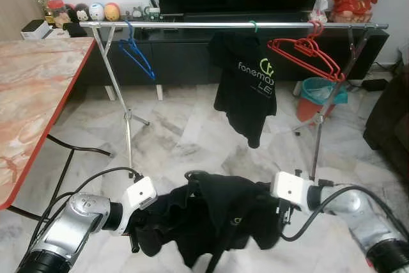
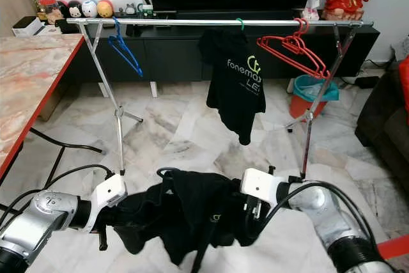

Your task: Hang hanger

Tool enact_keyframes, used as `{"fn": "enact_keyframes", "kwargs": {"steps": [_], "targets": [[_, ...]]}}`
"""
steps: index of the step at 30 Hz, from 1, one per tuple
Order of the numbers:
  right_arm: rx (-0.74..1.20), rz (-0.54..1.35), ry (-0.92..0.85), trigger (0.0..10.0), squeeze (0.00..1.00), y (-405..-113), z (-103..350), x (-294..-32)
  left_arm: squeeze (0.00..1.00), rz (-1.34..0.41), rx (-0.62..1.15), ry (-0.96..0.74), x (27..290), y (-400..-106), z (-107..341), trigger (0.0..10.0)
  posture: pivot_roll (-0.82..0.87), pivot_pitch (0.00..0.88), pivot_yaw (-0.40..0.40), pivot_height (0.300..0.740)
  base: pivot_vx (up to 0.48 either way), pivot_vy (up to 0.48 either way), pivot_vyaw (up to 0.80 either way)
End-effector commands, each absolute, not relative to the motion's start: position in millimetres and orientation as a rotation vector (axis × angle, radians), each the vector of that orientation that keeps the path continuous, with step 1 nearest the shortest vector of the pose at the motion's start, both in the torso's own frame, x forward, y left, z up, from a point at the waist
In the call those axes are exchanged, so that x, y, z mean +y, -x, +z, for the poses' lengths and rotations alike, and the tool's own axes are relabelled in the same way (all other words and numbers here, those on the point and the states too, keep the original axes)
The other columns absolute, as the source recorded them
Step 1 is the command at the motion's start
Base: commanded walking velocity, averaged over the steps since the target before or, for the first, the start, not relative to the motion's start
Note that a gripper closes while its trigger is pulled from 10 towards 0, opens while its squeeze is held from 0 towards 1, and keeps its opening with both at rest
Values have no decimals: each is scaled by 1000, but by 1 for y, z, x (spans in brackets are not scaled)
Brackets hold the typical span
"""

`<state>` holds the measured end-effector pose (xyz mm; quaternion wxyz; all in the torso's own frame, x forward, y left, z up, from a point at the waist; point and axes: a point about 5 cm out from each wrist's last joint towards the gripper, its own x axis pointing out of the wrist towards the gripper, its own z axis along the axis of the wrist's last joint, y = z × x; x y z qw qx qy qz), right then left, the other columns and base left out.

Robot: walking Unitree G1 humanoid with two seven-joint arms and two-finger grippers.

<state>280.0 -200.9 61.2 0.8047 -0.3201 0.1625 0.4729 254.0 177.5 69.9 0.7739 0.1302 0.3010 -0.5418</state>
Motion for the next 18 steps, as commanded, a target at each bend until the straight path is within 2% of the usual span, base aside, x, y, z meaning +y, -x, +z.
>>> {"fn": "enact_keyframes", "kwargs": {"steps": [1, 10, 17, 18], "targets": [[333, 954, 661, 0, 0, -283, 60, -201, 0, -1185, 620, -282, 172, -255, 77, 10000, 66, 0, 0, 740, 0, 0, 0], [265, 716, 416, 0, 0, -297, 56, -187, 0, -1108, 566, -261, 161, -261, 75, 10000, 68, 0, 5, 740, 0, 0, 0], [243, 733, 343, 0, 0, -297, 52, -167, 0, -1116, 571, -275, 156, -259, 70, 10000, 78, 0, 3, 740, 0, 0, 0], [245, 733, 336, 0, 0, -297, 51, -166, 345, -1121, 571, -276, 155, -259, 70, 10000, 78, 0, 4, 740, 0, 0, 0]]}}
